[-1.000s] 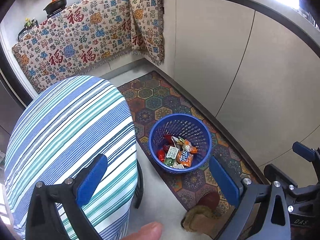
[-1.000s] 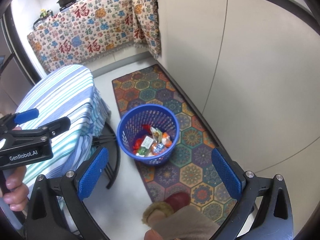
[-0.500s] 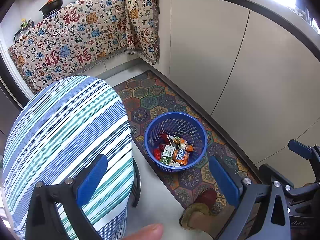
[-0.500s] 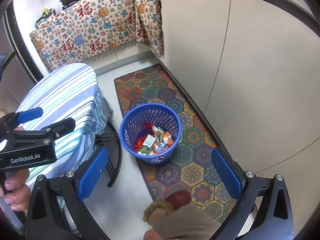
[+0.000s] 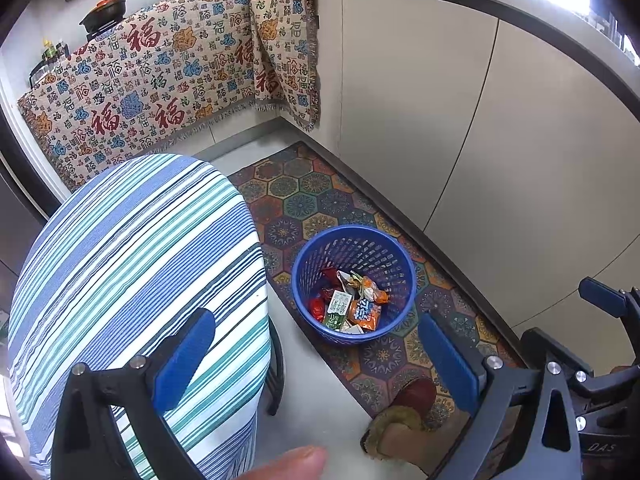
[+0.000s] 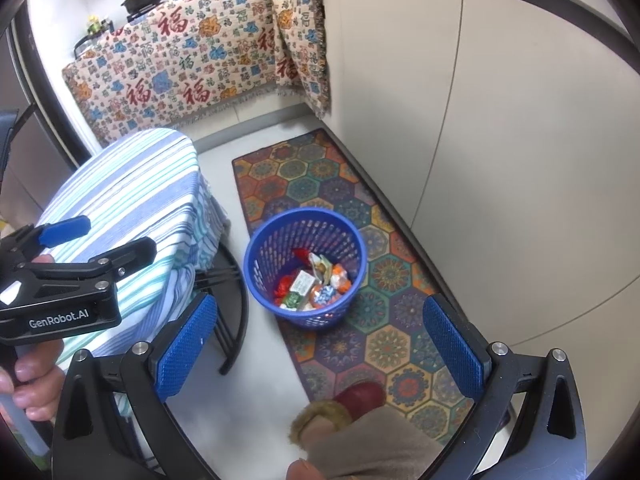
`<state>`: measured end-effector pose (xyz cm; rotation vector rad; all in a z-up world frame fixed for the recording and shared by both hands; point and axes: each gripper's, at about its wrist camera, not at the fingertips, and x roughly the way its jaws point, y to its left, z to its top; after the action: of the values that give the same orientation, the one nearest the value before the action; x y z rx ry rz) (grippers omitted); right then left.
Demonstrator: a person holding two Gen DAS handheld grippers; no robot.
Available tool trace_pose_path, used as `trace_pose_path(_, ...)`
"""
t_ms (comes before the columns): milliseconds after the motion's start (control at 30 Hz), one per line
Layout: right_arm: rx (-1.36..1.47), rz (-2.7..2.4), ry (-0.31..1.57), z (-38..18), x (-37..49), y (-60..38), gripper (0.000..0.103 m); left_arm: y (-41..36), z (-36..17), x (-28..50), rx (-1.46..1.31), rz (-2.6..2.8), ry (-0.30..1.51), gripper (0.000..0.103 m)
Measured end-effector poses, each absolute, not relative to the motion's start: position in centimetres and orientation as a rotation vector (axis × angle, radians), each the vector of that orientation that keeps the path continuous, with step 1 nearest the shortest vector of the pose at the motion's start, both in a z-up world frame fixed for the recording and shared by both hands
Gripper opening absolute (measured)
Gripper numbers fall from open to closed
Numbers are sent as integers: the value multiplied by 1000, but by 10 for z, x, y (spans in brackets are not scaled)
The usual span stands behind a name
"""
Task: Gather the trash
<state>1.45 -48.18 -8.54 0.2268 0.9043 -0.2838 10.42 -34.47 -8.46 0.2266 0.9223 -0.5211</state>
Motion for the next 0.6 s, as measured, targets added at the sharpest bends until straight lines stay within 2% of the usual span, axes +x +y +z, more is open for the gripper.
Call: trace_pose_path(600,226,-279,902,-82,14,-481,103,-345,-79,97,239,-516,906,103)
